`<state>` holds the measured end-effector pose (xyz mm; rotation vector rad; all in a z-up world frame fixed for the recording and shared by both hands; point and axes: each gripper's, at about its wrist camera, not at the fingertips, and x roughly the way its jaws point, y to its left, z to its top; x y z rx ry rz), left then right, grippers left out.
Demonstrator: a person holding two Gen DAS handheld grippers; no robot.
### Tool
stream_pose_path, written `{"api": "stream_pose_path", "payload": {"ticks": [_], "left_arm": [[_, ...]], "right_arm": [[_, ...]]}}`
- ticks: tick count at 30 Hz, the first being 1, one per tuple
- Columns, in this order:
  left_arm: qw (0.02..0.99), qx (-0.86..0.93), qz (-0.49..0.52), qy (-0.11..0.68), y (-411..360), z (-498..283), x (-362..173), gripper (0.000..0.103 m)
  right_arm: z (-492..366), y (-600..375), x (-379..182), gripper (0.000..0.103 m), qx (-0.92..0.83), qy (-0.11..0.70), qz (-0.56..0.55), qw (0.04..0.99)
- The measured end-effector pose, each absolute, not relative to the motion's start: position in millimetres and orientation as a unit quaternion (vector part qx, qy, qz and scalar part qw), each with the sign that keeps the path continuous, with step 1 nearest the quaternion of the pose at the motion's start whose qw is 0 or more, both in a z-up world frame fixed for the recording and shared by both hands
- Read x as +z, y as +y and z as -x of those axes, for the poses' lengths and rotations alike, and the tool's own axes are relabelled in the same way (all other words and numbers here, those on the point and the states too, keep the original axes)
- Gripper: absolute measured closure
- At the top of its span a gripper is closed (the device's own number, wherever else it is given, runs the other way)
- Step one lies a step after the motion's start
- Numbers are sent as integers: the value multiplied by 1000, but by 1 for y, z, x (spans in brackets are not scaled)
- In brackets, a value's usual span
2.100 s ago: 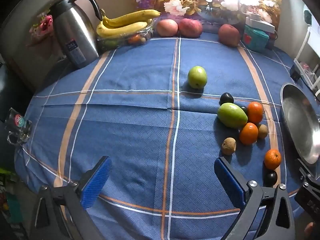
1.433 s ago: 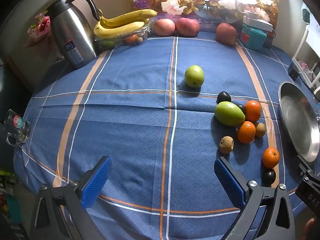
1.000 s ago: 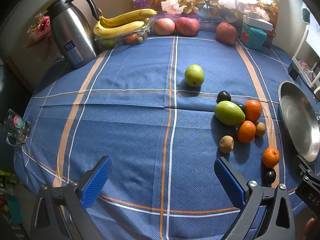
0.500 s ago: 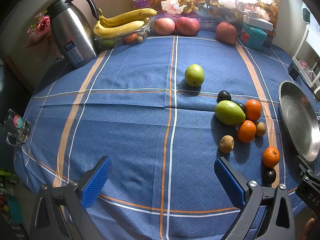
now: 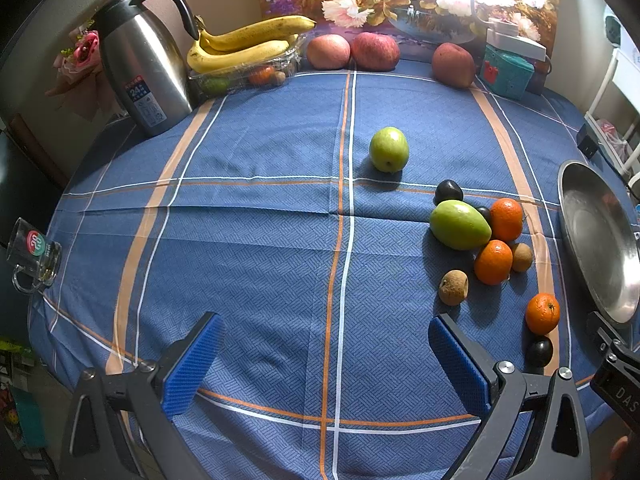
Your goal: Organize fruits
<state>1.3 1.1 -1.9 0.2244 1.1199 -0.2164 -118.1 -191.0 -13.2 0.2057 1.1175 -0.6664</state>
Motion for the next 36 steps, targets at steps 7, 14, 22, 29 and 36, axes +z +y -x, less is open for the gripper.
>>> {"api": "stream_pose_path", "payload": {"ticks": [7,14,22,29,36], "left_arm": [[836,-102,-106,529,1,-2,-2,0],[835,-102,-106,529,1,-2,-2,0],[835,-104,-105,530,0,0,-2,0],[835,-105,-106,530,0,1,-2,0],[832,-110,-76,539,0,-2,-2,0]], "right_arm": [[119,-190,-14,0,-309,520,-95,791],[118,-191,-14,0,-309,521,-95,790],[120,-188,-17,0,-306,522,-94,790],[117,-190,-15,0,-301,527,-97,789],[116,-188,-16,0,-288,529,-105,791]]}}
